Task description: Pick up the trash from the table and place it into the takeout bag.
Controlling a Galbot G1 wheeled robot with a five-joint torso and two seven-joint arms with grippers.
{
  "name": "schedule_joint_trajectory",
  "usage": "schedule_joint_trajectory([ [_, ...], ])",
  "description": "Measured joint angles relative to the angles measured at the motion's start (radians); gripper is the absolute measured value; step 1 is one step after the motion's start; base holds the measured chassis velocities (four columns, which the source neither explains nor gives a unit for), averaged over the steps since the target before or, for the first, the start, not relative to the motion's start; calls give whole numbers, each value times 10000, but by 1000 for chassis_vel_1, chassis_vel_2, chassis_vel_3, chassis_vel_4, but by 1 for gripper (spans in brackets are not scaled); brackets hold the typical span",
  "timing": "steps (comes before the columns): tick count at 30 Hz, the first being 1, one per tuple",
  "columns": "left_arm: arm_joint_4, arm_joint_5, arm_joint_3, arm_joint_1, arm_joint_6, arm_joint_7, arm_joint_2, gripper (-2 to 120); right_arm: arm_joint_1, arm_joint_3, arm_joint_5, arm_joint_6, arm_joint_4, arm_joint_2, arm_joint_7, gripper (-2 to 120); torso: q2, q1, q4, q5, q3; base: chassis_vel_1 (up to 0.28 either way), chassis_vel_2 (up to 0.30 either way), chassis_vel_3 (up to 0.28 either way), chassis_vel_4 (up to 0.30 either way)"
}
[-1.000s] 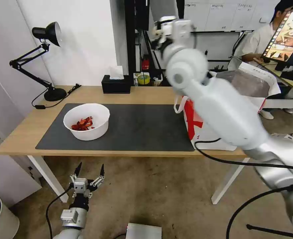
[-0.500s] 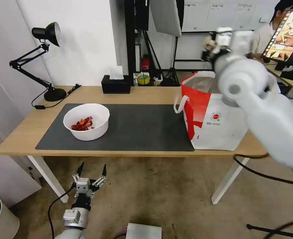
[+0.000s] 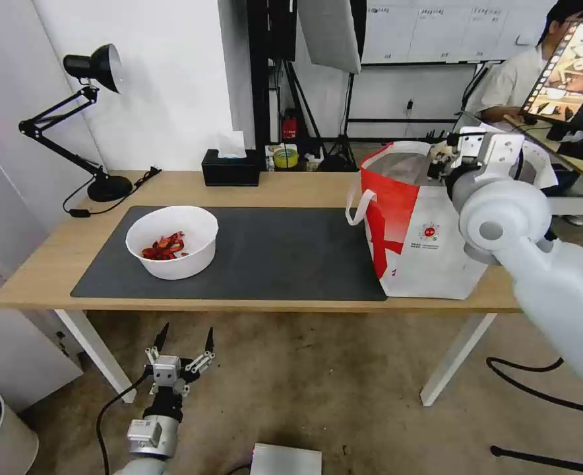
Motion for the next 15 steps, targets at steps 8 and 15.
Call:
schedule_joint_trajectory([
  [8, -17, 22, 5, 20, -2, 2, 0, 100, -49, 237, 218, -35, 25, 78, 124, 36, 0, 1, 0, 0, 0, 0, 0, 0, 0],
  [15, -38, 33, 10, 13, -2, 6, 16, 100, 99, 282, 217, 482, 119, 102, -267, 64, 0, 1, 0, 0, 1, 0, 0, 0, 0],
])
